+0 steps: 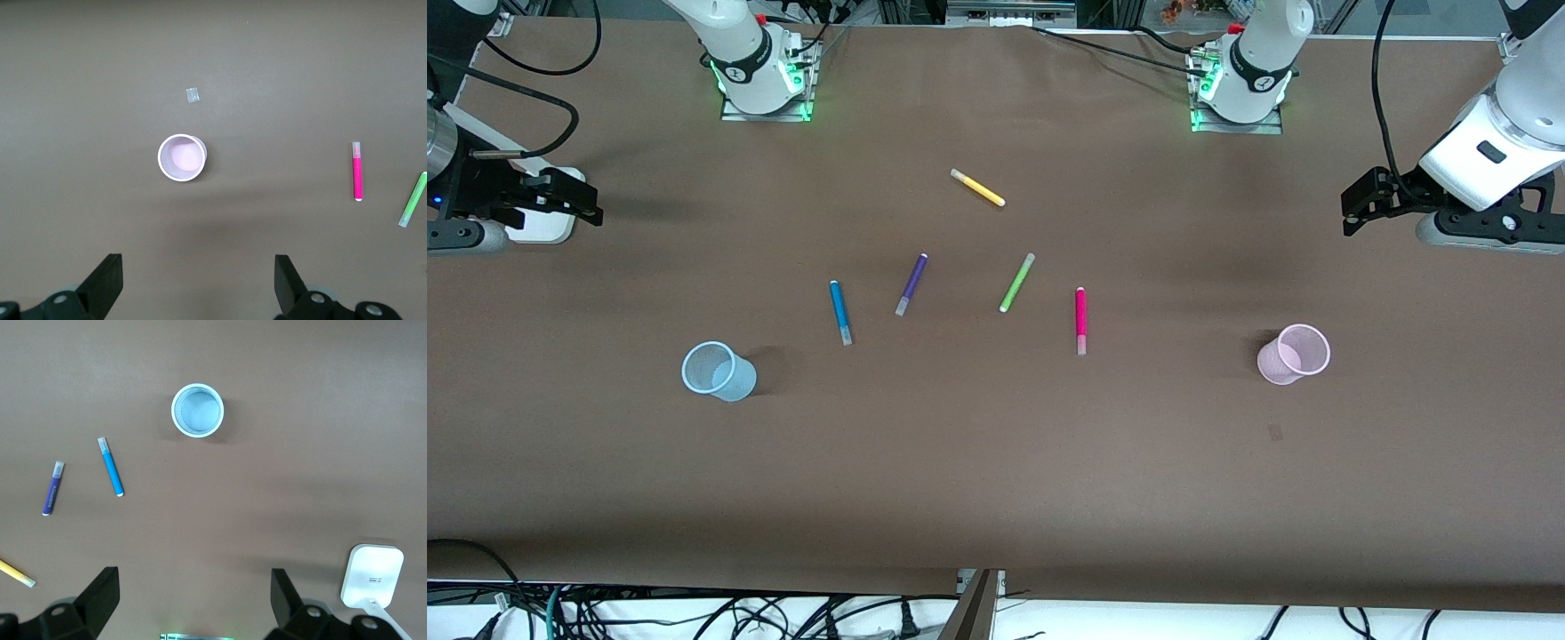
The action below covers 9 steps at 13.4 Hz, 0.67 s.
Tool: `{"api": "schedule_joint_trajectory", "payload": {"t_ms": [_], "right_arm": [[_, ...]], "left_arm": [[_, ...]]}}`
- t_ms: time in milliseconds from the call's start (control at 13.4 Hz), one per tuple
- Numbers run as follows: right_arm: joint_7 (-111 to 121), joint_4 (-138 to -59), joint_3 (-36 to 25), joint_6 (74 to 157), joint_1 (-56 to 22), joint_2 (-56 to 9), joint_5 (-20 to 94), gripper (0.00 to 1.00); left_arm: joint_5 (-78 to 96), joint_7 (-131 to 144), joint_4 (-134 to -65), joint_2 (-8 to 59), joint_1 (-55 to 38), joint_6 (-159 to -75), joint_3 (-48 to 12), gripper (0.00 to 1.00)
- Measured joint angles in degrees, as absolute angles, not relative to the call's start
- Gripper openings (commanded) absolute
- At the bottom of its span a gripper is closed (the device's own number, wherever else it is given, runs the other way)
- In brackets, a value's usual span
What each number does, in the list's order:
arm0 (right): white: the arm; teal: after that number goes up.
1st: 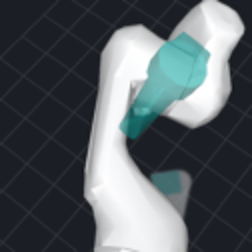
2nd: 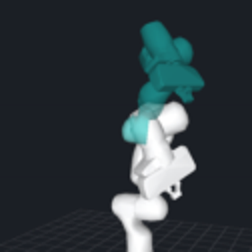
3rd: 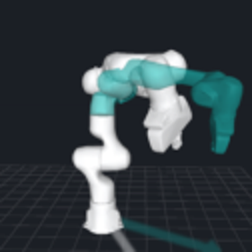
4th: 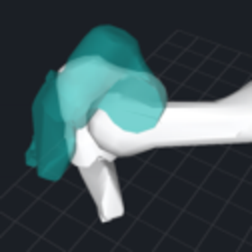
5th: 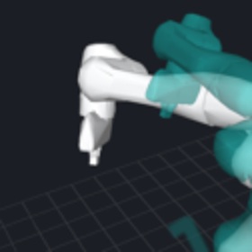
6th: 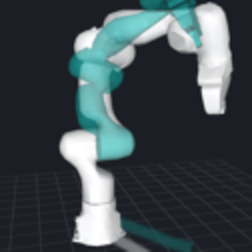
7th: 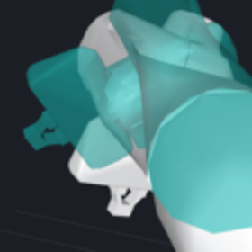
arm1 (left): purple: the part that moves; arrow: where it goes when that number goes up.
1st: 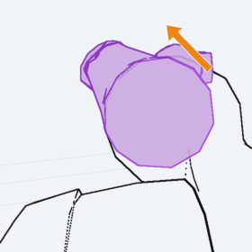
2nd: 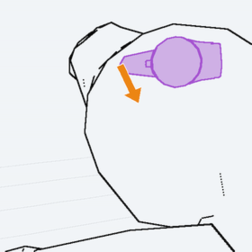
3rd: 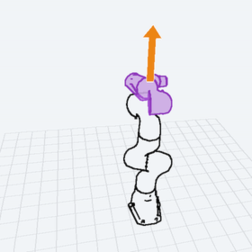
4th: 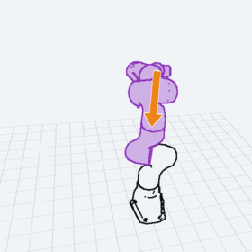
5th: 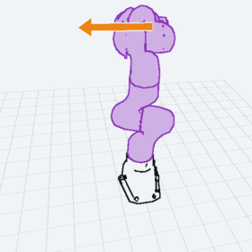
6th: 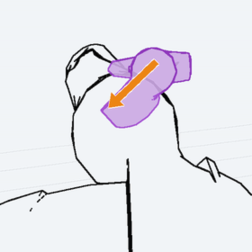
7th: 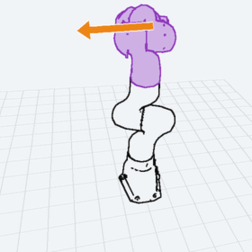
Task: Place pink and blue markers in matching cups
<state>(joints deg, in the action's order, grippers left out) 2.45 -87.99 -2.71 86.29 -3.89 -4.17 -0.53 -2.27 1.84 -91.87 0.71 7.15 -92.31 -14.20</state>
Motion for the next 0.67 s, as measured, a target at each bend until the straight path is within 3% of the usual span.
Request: {"api": "schedule_joint_trajectory", "payload": {"t_ms": [672], "right_arm": [[2.4,-87.9,-2.7,86.5,-3.9,-4.6,-0.5,1.0]], "left_arm": [[-2.2,1.8,-91.9,0.9,7.1,-92.0,-14.4,1.0]]}}
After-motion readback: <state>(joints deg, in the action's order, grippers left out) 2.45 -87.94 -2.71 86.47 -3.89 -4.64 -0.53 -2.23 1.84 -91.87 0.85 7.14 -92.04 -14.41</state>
